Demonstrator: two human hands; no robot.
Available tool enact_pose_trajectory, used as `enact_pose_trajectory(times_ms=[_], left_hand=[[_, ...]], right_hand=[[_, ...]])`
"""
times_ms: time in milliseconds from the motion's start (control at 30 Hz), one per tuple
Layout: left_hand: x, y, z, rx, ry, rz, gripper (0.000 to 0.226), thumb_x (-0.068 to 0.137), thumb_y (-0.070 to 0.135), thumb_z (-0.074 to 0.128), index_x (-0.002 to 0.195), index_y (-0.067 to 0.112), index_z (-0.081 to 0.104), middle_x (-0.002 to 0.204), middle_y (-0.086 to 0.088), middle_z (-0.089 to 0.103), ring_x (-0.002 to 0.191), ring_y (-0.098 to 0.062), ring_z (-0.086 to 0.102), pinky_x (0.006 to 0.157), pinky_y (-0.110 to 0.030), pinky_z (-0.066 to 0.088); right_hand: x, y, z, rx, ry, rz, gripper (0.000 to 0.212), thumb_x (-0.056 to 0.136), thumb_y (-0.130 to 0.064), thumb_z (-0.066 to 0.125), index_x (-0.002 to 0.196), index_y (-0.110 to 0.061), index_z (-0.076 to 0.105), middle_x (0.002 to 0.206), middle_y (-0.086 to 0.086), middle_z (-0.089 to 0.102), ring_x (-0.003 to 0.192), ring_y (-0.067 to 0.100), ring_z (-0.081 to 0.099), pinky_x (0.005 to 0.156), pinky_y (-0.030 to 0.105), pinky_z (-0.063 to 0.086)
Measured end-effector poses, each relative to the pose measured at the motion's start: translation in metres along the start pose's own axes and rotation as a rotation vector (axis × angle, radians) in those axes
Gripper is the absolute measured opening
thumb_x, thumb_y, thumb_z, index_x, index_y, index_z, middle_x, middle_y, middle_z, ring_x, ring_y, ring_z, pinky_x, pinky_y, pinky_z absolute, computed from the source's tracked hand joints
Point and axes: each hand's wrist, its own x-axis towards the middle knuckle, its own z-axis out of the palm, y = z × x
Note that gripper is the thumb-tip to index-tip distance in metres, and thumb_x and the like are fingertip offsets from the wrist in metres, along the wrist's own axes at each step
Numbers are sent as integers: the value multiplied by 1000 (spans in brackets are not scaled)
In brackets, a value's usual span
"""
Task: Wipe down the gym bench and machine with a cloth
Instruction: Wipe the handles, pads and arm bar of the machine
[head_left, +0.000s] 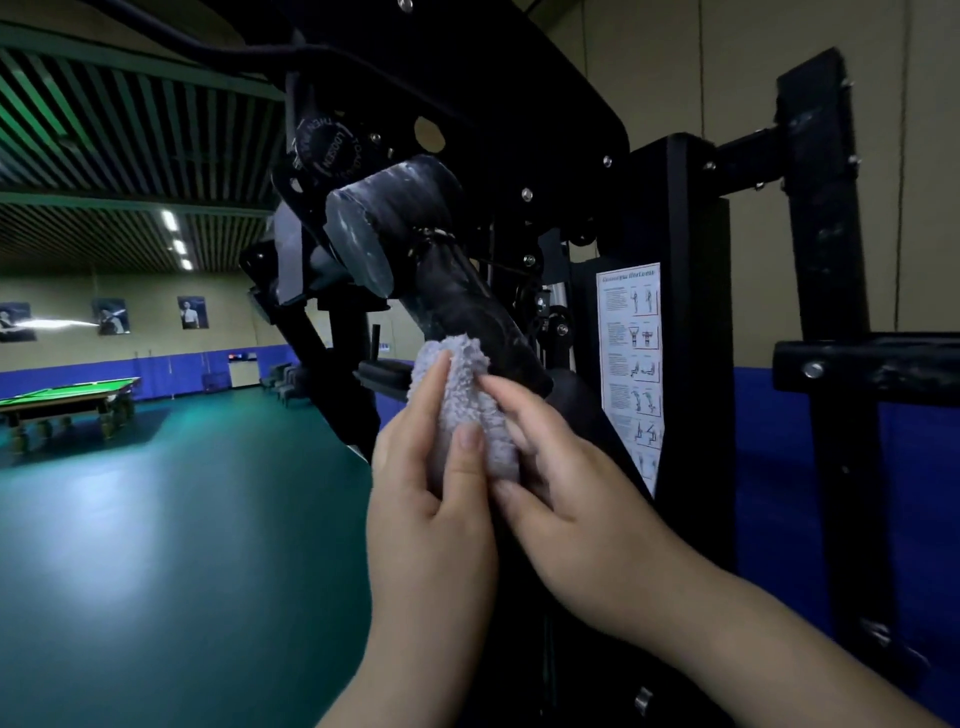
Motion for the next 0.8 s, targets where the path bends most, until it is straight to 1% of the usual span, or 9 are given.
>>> enact_pose_trajectory(times_ms=[67, 133, 233, 300, 367, 433, 567, 700, 800], left_hand=[[5, 0, -6, 6, 9, -13, 47, 92, 7, 58, 124, 41, 58, 128, 18, 57, 120, 3, 52, 105, -35, 42], [11, -1, -14, 117, 38, 51, 47, 88, 5, 62, 122, 37, 59, 123, 19, 60, 114, 6, 54, 103, -23, 42], [27, -3, -19, 329, 35, 231, 42, 84, 8, 67, 117, 32, 59, 112, 20, 60, 103, 7, 55, 92, -8, 39], [36, -4, -13, 516, -111, 408, 31, 85, 15, 61, 115, 22, 64, 109, 10, 60, 101, -3, 54, 89, -10, 39], [39, -7, -3, 691, -289, 505, 35, 84, 23, 47, 113, 22, 66, 113, 0, 57, 102, -17, 54, 85, -27, 46], [39, -13, -4, 846, -331, 541, 37, 81, 26, 43, 112, 30, 64, 115, -3, 51, 98, -29, 54, 76, -37, 51], [46, -29, -42, 1010, -318, 476, 33, 77, 13, 64, 103, 33, 67, 101, 3, 51, 88, -28, 56, 69, -31, 48], [42, -24, -42, 743, -206, 448, 29, 79, 12, 61, 104, 22, 73, 95, 0, 49, 83, -4, 50, 75, -8, 37], [36, -25, -12, 629, -258, 421, 39, 79, 9, 58, 107, 33, 69, 100, 2, 44, 91, -5, 49, 82, -10, 40]], right_hand=[[-2, 2, -4, -81, 72, -19, 58, 84, -23, 55, 138, -38, 41, 135, -18, 52, 124, -7, 46, 105, 22, 39], [-5, 6, -14, -221, 250, -52, 48, 82, -26, 61, 128, -37, 55, 123, -20, 54, 116, -6, 50, 96, 12, 39], [-8, 18, -31, -309, 444, 24, 57, 78, -26, 74, 127, -43, 50, 122, -21, 44, 118, -4, 44, 99, 11, 34], [-4, 27, -35, -339, 392, 127, 79, 69, -35, 79, 137, -41, 39, 130, -21, 37, 127, -1, 36, 104, 16, 29], [5, 33, -34, -361, 271, 212, 102, 63, -40, 83, 146, -38, 24, 140, -16, 31, 131, -2, 28, 100, 15, 23], [10, 36, -35, -358, 200, 234, 116, 58, -46, 85, 148, -40, 13, 148, -14, 26, 133, -1, 25, 99, 16, 22], [13, 41, -40, -332, 176, 231, 121, 52, -53, 85, 148, -44, 11, 150, -16, 26, 127, -6, 24, 102, 18, 23], [15, 44, -37, -349, 200, 234, 118, 44, -63, 82, 143, -45, 18, 145, -14, 36, 131, 6, 35, 103, 24, 33], [15, 47, -35, -352, 241, 215, 107, 46, -62, 80, 136, -48, 25, 134, -15, 46, 119, 7, 46, 92, 23, 37]])
